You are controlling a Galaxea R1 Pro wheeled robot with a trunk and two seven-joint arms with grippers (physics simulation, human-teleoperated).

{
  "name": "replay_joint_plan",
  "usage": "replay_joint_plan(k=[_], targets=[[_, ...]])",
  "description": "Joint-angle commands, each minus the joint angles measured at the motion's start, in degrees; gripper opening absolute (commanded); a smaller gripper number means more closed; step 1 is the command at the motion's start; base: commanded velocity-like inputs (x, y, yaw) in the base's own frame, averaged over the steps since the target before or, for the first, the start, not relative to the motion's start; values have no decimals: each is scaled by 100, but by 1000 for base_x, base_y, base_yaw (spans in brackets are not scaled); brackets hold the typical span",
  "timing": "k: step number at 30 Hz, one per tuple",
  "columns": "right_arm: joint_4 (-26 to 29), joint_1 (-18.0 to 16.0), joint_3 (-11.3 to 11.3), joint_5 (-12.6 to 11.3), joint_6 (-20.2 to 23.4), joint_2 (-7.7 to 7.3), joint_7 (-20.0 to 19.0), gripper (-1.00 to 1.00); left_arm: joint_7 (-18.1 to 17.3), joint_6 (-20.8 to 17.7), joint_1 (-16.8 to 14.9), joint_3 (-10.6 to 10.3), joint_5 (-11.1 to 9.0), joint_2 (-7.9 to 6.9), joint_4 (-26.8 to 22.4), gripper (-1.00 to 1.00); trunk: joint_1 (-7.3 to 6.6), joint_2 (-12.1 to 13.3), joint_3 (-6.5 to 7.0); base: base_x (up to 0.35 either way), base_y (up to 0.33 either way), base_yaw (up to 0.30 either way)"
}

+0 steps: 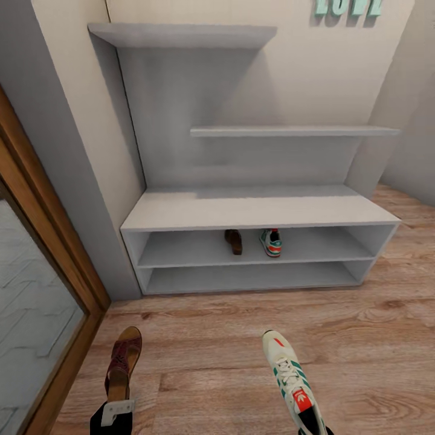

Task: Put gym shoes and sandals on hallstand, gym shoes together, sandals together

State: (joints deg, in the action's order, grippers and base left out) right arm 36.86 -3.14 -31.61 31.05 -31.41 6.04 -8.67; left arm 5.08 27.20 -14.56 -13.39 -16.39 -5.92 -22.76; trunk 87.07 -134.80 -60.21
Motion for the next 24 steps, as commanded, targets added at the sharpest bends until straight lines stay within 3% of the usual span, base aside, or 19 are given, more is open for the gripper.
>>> replay_joint_plan(k=[1, 20, 24], targets=[[5, -7, -52, 28, -28, 3, -59, -100, 55, 14, -3, -49, -4, -6, -1, -100, -1, -2, -5, -6, 2, -8], [33, -4, -79, -8, -32, -6, -43, -100, 47, 3, -3, -60, 19, -4, 3, -100, -1, -2, -5, 0, 0, -1], [395, -6, -97, -9, -4, -32, -35, -100, 59, -84, -48, -95, 44, 56, -29, -100, -1, -2, -5, 0, 0, 0]])
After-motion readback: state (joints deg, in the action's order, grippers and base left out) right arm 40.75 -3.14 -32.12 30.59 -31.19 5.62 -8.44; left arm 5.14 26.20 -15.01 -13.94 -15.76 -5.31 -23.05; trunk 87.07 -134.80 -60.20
